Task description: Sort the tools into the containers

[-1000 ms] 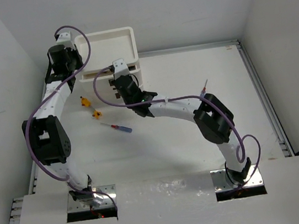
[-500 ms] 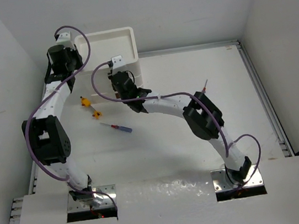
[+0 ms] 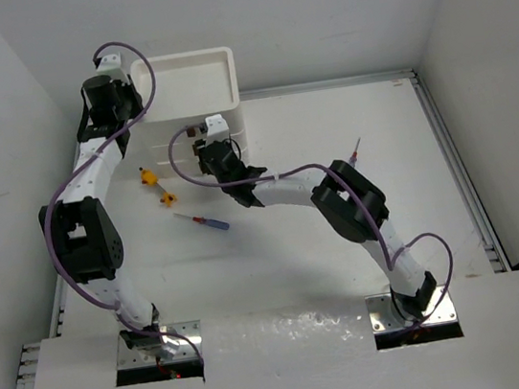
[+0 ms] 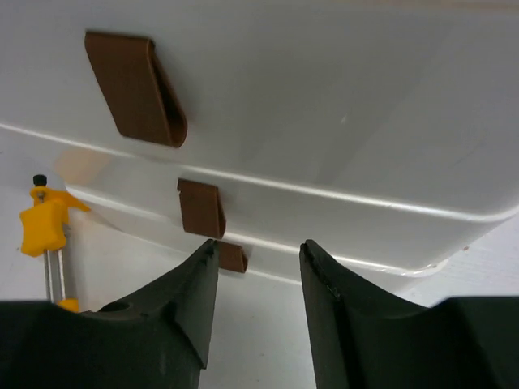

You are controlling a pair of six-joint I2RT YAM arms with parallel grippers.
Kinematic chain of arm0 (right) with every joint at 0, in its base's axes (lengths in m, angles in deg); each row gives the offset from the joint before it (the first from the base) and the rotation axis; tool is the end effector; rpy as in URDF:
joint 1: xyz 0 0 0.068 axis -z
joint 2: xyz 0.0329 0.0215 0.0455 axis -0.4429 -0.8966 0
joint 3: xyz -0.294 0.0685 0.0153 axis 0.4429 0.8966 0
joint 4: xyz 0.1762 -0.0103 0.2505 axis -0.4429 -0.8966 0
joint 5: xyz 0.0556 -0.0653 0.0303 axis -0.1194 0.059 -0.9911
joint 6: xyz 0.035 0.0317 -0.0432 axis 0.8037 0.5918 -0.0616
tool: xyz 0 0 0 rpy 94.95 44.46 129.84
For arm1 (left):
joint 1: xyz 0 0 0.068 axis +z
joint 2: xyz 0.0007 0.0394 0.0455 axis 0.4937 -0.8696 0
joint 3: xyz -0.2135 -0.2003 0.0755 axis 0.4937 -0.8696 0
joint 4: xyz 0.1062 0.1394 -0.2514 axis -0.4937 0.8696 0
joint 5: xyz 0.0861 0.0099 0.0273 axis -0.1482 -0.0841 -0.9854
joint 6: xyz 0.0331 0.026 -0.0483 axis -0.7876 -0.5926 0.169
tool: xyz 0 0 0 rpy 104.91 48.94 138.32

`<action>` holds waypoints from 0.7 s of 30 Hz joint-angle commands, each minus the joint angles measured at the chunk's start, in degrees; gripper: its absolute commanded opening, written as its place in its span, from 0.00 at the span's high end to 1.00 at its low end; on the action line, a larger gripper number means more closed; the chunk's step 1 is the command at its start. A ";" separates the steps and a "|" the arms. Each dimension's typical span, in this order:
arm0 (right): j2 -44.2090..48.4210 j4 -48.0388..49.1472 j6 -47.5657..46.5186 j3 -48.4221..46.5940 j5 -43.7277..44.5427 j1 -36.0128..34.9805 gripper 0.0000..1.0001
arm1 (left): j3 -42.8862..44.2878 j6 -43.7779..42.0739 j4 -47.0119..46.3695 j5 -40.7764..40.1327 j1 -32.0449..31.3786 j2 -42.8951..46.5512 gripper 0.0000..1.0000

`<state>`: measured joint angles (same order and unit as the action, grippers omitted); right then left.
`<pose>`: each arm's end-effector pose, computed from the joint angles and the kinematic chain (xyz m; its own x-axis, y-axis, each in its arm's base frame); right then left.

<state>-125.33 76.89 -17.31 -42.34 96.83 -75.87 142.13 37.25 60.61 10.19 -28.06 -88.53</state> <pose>0.3991 0.4253 0.1864 -0.2428 0.1779 -0.9536 -0.1979 0.9533 0.2282 0.5044 0.0109 0.3447 -0.2886 0.0200 -0.9572 0.0301 0.9995 0.0118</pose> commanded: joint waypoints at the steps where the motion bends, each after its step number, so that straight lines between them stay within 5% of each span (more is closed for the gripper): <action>1: -1.58 4.61 1.01 -3.09 -1.17 -1.22 0.54 | -0.53 1.06 5.27 3.41 -0.11 -3.04 1.00; 12: -10.20 1.26 -2.16 -16.72 2.42 -1.31 0.49 | -0.71 1.06 5.09 4.11 -0.11 -3.04 1.00; 21: -14.77 5.82 -6.12 -21.83 9.29 -0.78 0.67 | -1.76 0.71 4.39 5.96 -0.11 -1.90 1.00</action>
<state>-139.45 77.43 -21.29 -59.76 102.85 -78.45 142.13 37.58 60.17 10.82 -27.95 -88.64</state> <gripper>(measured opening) 0.338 0.180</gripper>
